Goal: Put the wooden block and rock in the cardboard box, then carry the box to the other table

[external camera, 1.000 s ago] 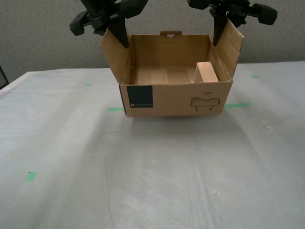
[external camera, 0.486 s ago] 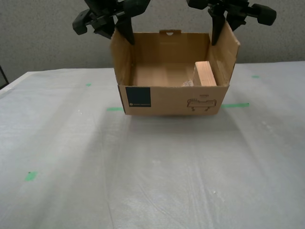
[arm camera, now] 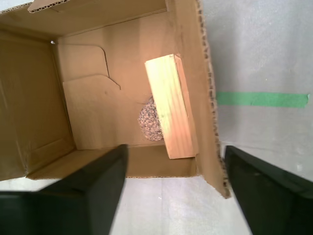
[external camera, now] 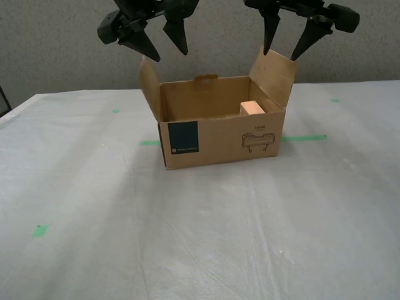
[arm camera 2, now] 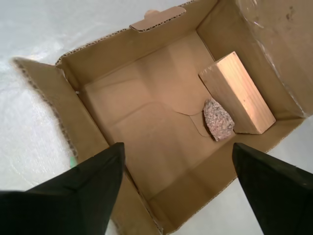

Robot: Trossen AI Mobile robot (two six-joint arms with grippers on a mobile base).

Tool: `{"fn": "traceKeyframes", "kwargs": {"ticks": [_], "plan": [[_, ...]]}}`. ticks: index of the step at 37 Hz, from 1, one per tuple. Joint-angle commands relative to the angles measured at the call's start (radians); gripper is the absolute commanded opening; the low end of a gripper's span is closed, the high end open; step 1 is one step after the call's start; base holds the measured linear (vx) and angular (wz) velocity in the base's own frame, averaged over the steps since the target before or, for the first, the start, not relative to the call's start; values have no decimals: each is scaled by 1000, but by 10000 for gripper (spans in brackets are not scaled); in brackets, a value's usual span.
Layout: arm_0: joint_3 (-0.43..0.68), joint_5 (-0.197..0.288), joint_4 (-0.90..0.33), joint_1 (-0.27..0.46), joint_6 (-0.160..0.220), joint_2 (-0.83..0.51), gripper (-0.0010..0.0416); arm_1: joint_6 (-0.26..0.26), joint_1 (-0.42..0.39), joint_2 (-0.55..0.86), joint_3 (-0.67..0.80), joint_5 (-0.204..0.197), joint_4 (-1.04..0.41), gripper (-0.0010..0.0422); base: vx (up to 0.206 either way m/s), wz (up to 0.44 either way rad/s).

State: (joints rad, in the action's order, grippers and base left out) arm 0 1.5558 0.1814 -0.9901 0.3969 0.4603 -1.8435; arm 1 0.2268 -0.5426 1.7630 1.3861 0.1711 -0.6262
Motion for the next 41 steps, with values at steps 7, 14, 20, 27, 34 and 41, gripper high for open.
{"fn": "traceKeyframes", "kwargs": {"ticks": [7, 14, 20, 27, 34, 41], "plan": [[1, 2, 24, 0, 3, 1, 400, 1, 0, 0, 1, -3, 8, 360, 0, 0], [1, 2, 26, 0, -5, 1, 377, -42, 0, 0, 1, -3, 9, 390, 0, 0], [1, 0, 26, 0, -14, 1, 375, -48, 0, 0, 1, -3, 10, 397, 0, 0], [1, -1, 29, 0, -16, 1, 395, -85, 1, -2, 1, -3, 26, 396, 0, 0], [1, -1, 9, 0, -31, 8, 397, -90, 1, -9, 1, -3, 18, 396, 0, 0], [1, -31, -17, 5, -60, 55, 397, -88, 0, -51, 1, -12, -7, 396, 0, 0]]}}
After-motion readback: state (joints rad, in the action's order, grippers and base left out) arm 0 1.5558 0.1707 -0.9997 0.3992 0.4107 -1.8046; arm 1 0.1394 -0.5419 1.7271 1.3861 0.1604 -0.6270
